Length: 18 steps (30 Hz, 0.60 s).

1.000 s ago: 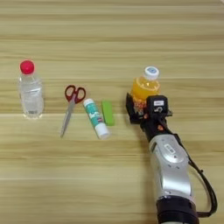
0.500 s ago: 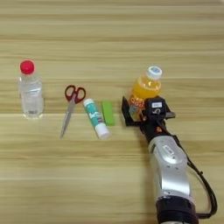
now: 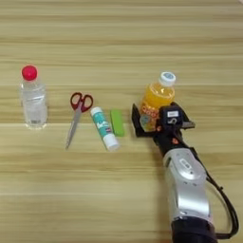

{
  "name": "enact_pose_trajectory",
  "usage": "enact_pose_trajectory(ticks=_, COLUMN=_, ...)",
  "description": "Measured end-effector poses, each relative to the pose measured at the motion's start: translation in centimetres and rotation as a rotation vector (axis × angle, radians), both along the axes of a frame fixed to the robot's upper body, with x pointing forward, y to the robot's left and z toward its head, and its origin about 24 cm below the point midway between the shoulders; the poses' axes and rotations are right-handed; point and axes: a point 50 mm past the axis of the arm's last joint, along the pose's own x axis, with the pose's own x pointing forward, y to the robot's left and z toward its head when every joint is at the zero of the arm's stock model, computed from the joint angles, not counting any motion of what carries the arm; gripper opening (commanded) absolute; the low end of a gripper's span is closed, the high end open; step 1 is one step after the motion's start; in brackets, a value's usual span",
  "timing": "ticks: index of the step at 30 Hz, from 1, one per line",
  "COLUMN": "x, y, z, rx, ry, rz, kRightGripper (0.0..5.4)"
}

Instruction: Move the objects on the table

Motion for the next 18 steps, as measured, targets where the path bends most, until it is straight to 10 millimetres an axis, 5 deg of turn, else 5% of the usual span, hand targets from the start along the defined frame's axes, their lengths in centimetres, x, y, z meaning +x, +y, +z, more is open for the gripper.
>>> enact_pose_trajectory(ticks=18, x=-4.5, y=-0.2, z=1.1, rx=0.032, ry=0.033, rz=-0.021, kRightGripper=5.37)
